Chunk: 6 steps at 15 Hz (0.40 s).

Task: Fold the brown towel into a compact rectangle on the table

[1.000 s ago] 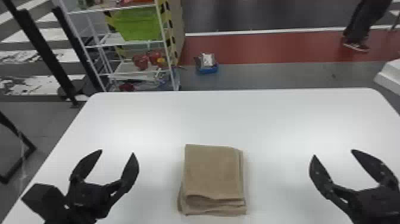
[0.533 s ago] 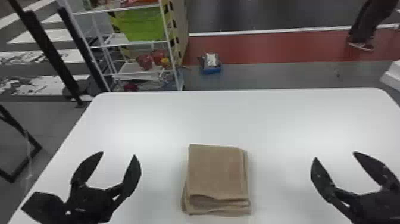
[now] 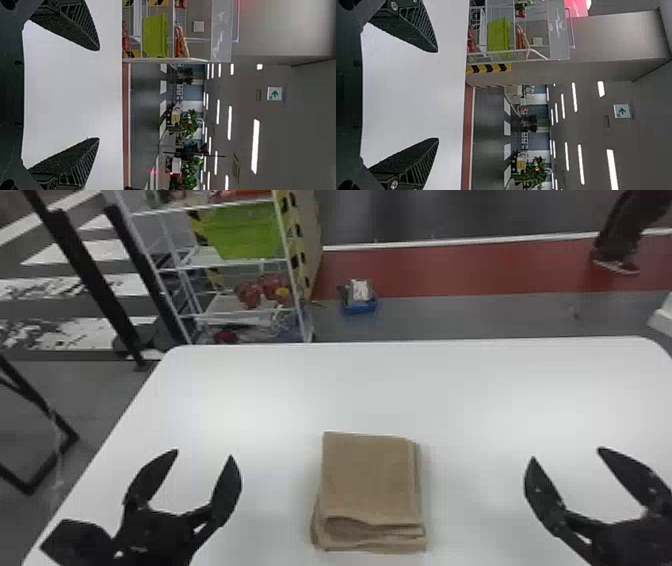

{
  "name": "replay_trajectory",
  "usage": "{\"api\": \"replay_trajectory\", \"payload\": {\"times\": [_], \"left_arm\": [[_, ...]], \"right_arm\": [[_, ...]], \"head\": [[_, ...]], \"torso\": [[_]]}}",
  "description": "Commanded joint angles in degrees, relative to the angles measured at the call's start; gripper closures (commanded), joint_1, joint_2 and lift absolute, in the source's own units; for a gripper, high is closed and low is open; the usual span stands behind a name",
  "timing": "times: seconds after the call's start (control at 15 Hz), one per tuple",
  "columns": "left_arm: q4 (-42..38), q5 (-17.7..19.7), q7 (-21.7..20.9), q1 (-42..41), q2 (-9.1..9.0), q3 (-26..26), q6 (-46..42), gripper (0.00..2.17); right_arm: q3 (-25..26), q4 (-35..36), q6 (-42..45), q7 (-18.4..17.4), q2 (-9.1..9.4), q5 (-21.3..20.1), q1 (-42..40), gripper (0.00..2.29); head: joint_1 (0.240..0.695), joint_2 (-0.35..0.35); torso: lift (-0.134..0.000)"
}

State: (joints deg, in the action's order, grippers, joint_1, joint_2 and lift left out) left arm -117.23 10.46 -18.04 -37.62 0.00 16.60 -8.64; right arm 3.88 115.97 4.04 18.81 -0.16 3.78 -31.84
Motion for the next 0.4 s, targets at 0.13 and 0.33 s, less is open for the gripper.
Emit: {"api": "replay_trajectory", "payload": {"times": [0.13,0.33], "left_arm": [[-0.1,0.0,-0.4,-0.5,-0.15,0.0,-0.5,0.07],[-0.5,0.0,-0.7,-0.9,-0.15,-0.1,-0.5,0.07]], "right_arm": [[-0.5,0.1,0.7,0.0,0.07,0.0,-0.5,0.09],[-0.4,0.5,1.1,-0.1,-0.02,0.0,-1.1,0.09]], "head": [[0.695,0.177],[0.695,0.178]], "torso": [[-0.134],[-0.134]]}}
